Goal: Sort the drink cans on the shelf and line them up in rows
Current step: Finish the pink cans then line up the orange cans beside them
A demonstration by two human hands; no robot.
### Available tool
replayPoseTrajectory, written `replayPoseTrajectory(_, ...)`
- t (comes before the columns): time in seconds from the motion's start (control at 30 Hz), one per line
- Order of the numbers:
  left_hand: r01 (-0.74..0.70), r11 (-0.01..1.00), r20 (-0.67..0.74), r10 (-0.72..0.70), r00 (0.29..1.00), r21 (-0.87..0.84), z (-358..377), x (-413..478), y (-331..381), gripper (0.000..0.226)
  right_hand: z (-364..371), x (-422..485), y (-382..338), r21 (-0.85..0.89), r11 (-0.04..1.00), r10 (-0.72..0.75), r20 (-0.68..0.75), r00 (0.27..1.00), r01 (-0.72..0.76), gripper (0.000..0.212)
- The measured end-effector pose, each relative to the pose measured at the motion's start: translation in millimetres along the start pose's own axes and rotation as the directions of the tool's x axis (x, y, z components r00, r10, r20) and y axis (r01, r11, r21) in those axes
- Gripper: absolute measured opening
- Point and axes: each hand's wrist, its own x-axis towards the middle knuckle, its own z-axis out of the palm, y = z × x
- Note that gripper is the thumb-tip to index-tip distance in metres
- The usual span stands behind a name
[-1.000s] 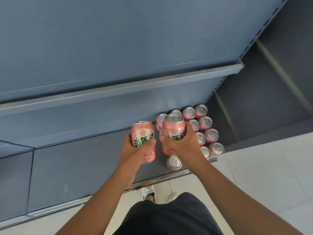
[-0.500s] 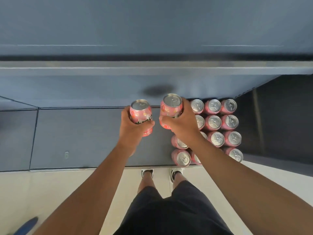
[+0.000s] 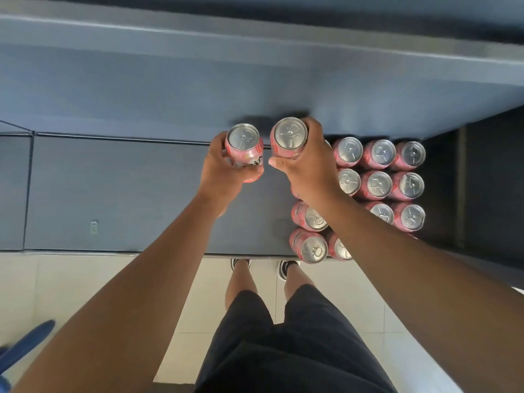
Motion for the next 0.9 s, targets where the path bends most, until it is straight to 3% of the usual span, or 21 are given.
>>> replayPoseTrajectory(0.13,-0.008,1.000,0.015,0.008,1.000,0.004,4.0,10.8,-13.4,0.076,14.8,3.8,10.7,-0.338,0.941,-0.064,-0.104,0.993,0.025,0.077)
replayPoseTrajectory(0.37,-0.023,1.000,0.034,0.023,0.999,0.002,17.3,27.8,-25.7,0.073,26.8,13.5,27.6,-0.559,0.822,0.008,-0.179,0.984,-0.108,0.077)
replayPoseTrajectory(0.67,-0.036,0.994,0.001,0.036,0.999,0.106,25.0,47.0,-43.1,0.072,43.1,23.7,33.8,-0.618,0.760,0.094,-0.204,0.975,-0.202,0.073)
replayPoseTrajectory(0.9,-0.076,0.988,-0.004,0.078,0.997,0.132,29.0,54.4,-55.3,0.070,52.0,22.6,43.6,-0.632,0.750,0.056,-0.233,0.971,-0.195,0.075)
